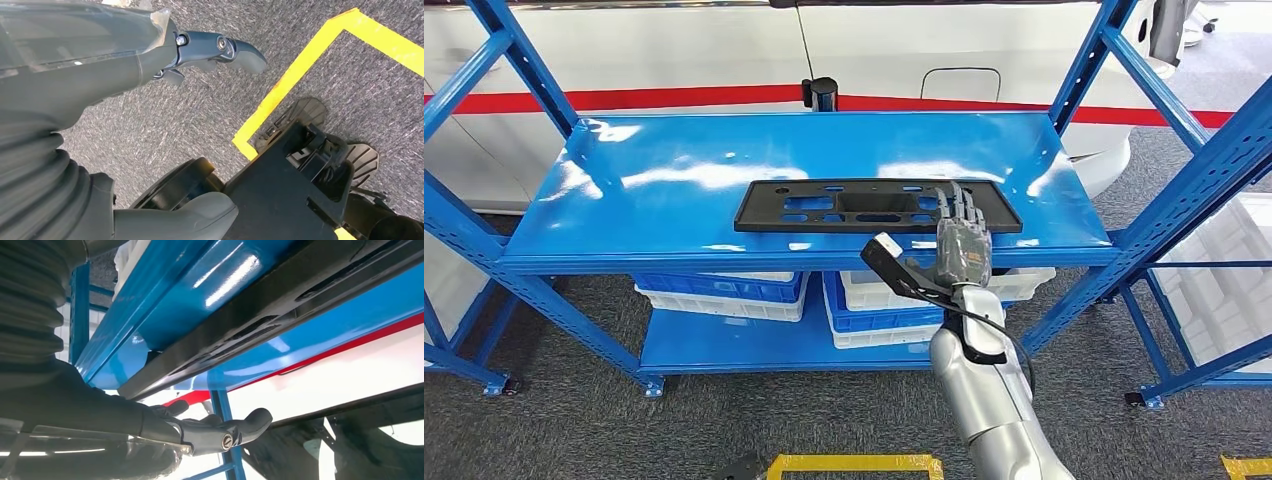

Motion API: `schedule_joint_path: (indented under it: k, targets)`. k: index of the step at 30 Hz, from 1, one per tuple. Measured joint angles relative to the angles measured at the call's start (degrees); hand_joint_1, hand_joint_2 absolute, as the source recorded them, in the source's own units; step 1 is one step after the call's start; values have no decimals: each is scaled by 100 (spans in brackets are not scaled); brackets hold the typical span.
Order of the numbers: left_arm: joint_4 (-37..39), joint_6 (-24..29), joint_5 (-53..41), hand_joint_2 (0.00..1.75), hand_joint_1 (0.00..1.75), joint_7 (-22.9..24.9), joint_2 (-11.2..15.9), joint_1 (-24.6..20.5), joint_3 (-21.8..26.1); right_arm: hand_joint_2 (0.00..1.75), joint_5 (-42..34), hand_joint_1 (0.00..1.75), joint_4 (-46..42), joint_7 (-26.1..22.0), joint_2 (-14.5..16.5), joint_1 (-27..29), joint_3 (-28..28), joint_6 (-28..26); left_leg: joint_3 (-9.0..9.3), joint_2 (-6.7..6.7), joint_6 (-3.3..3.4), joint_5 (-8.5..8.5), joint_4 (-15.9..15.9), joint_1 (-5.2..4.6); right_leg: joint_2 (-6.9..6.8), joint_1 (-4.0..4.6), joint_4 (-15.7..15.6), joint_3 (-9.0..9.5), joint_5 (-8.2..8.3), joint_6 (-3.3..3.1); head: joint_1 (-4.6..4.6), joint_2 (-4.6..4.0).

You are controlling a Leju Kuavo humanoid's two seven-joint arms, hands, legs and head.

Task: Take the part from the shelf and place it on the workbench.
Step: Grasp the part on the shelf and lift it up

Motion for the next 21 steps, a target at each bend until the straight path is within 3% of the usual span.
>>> schedule_joint_path:
  k: [10,21]
  targets:
    - [4,-3,42,175,0,56,9,-70,-2,175,73,0,442,11,51,-353,15,-68,-2,0,0,0,0,0,0,0,1,0,0,0,0,0]
    - [8,128,248,175,0,100,-2,-87,34,175,159,0,1111,-96,380,-876,238,-97,-3,0,-2,2,0,0,0,0,4,-3,0,0,0,0]
